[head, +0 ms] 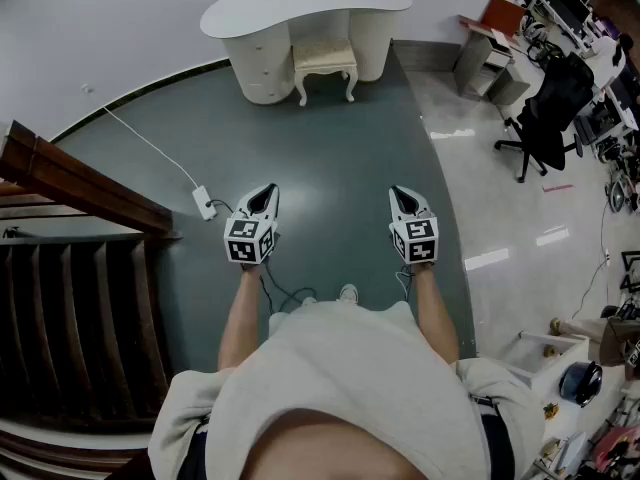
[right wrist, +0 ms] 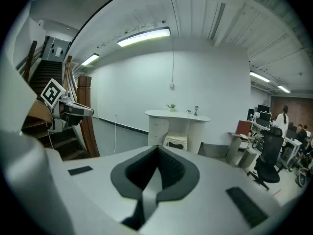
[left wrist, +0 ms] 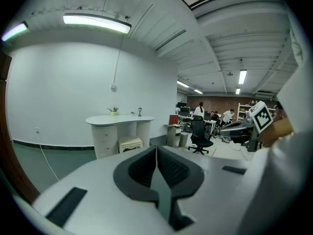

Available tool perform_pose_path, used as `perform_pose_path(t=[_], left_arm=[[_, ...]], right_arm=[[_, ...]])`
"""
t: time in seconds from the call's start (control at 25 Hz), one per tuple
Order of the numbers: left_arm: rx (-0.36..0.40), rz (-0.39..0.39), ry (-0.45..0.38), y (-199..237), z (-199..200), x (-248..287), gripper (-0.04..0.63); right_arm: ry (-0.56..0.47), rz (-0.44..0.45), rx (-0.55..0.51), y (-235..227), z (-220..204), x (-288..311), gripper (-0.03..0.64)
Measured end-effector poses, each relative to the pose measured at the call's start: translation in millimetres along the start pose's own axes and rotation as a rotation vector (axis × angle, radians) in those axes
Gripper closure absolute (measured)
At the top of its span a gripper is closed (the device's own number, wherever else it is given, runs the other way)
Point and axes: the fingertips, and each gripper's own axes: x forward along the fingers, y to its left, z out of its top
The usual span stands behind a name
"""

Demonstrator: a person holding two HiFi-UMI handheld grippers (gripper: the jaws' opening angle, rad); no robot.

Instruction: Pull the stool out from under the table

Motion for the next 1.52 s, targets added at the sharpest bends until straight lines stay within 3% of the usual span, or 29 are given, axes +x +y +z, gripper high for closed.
perform_pose_path(t=[0.44,0.48,0.52,0.56,0.6,1.16,1.52], left_arm=[[-0.008,-0.023,-0.021,-15,0,4,0.577],[-0.012,-0.039,-0.035,-18,1,5,0.550],[-0.020,-0.054,-0.047,-21,1,7,0.418],[-0.029,-0.064,-0.054,-23,1,10,0.326],[-0.036,-0.069,-0.055,-26,0,12,0.325],[-0.046,-0.048,-0.023,-74,-7,46,0.324],[-0.051,-0.023,-0.008,-65,-6,78,0.324]], right_arm=[[-0.023,0.002,0.016,-9,-4,-1,0.620],[-0.039,0.007,0.022,-9,-3,0,0.620],[-0.056,0.022,0.030,-8,-2,0,0.587],[-0.074,0.044,0.040,-7,0,1,0.334],[-0.092,0.063,0.048,-6,1,1,0.185],[-0.073,0.083,0.022,-50,-24,-8,0.219],[-0.065,0.096,0.021,-77,-22,29,0.232]])
